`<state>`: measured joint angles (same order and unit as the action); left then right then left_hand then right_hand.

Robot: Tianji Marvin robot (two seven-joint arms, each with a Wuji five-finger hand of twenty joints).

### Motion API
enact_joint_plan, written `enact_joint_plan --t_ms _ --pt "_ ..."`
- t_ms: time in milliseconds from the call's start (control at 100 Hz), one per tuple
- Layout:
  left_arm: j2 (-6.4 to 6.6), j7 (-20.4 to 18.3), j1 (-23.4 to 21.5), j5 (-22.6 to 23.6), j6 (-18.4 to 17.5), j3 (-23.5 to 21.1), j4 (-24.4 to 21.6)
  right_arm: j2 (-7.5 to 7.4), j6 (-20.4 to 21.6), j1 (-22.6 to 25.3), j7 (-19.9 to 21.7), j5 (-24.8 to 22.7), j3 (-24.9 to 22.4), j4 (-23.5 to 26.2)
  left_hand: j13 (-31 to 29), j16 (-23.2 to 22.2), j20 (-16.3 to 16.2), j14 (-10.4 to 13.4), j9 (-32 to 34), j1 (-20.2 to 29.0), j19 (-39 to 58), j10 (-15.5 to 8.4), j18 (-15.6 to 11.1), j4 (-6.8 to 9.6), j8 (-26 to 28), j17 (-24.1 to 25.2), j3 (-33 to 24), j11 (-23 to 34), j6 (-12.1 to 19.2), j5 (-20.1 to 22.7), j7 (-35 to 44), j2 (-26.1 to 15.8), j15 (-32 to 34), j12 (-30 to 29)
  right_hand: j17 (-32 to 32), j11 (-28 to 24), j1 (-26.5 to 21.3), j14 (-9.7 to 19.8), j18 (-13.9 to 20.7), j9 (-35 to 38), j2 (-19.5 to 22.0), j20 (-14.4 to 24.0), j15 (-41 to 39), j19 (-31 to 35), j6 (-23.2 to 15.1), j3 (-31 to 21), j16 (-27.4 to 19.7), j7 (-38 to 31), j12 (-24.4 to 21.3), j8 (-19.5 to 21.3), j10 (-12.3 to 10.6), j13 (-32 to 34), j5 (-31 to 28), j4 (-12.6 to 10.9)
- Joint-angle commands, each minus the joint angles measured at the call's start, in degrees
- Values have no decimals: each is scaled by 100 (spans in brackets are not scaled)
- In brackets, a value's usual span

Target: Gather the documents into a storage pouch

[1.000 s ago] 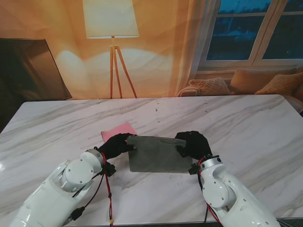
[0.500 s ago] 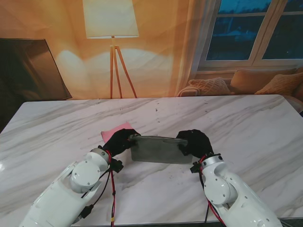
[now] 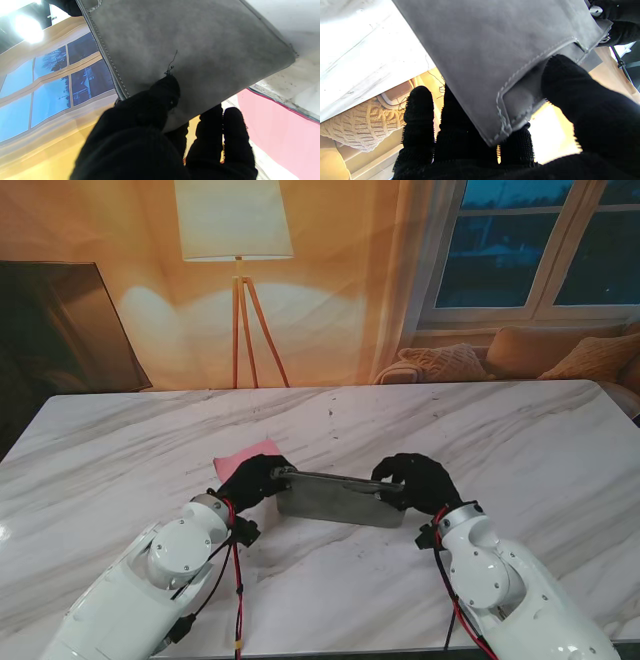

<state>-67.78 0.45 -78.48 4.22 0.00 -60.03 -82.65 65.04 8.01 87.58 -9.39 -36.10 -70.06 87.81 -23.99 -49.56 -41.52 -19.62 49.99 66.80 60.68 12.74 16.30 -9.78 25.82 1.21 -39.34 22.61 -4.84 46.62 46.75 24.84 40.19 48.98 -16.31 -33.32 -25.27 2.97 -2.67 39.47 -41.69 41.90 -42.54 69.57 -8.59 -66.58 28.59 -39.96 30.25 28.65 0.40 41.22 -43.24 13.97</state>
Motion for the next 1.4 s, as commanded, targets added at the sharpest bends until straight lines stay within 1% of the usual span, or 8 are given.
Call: enact_joint_plan --t_ms 0,90,340,490,630,710,970,1390 --pt "-24 -86 -18 13 12 25 -26 -40 14 15 43 6 -67 144 -225 -111 -61 -216 300 294 151 61 -93 27 430 20 276 178 91 147 850 -288 205 193 110 22 258 9 89 -225 141 136 137 -106 38 61 6 137 -11 117 17 -256 211 -254" --pt "-38 -63 -3 -18 34 42 -17 -45 103 19 45 -17 -137 245 -230 -200 -99 -304 336 333 233 125 -96 51 487 15 360 307 73 101 836 -312 377 335 132 59 372 5 73 -242 232 160 175 -143 39 145 6 242 -8 240 17 -274 197 -413" --pt "-65 -63 -20 -204 81 60 -55 -31 113 -140 153 129 -72 496 -242 -433 -260 -567 397 278 551 361 -89 59 487 4 432 851 -1 40 761 -373 880 616 142 132 477 3 78 -247 486 179 249 -183 33 338 -7 382 -17 360 27 -298 211 -524" --pt "-79 -23 -20 -228 55 76 -46 -16 -79 -419 315 317 257 462 -248 -436 -298 -596 387 230 625 393 -83 55 487 2 472 1038 -2 -15 725 -421 1020 681 139 177 320 20 83 -269 548 195 275 -194 -9 294 -1 435 -9 360 17 -266 298 -355" --pt "-94 -6 -36 -314 55 75 -57 -5 -400 -737 565 551 631 312 -307 -422 -358 -692 409 125 739 456 -36 65 313 -22 465 1287 22 1 524 -490 1177 615 191 224 248 52 158 -452 708 167 349 -298 -39 145 -20 543 -17 324 26 -379 497 -419" --pt "-94 1 -53 -314 53 72 -64 16 -546 -905 638 681 824 227 -323 -435 -373 -699 404 114 768 475 -22 73 336 -28 478 1404 39 24 549 -531 1226 625 235 232 221 63 181 -559 663 174 412 -383 -99 -71 -37 635 -31 362 26 -450 588 -591" --pt "-105 33 -73 -352 -16 87 -53 60 -806 -1394 829 890 1279 25 -306 -515 -395 -713 346 181 788 496 -32 97 639 -1 587 1646 55 22 688 -630 1319 717 457 312 -330 102 235 -865 831 121 767 -796 -541 -107 -194 909 -118 303 5 -699 837 -627" --pt "-130 53 -33 -419 -78 183 -9 114 -1247 -2022 1261 1332 1815 -400 -317 -651 -451 -753 355 170 851 553 -45 116 905 22 590 1825 17 -1 737 -624 1435 844 644 74 335 114 301 -1368 798 381 231 -975 -620 241 231 1364 166 128 158 -988 1428 -616"
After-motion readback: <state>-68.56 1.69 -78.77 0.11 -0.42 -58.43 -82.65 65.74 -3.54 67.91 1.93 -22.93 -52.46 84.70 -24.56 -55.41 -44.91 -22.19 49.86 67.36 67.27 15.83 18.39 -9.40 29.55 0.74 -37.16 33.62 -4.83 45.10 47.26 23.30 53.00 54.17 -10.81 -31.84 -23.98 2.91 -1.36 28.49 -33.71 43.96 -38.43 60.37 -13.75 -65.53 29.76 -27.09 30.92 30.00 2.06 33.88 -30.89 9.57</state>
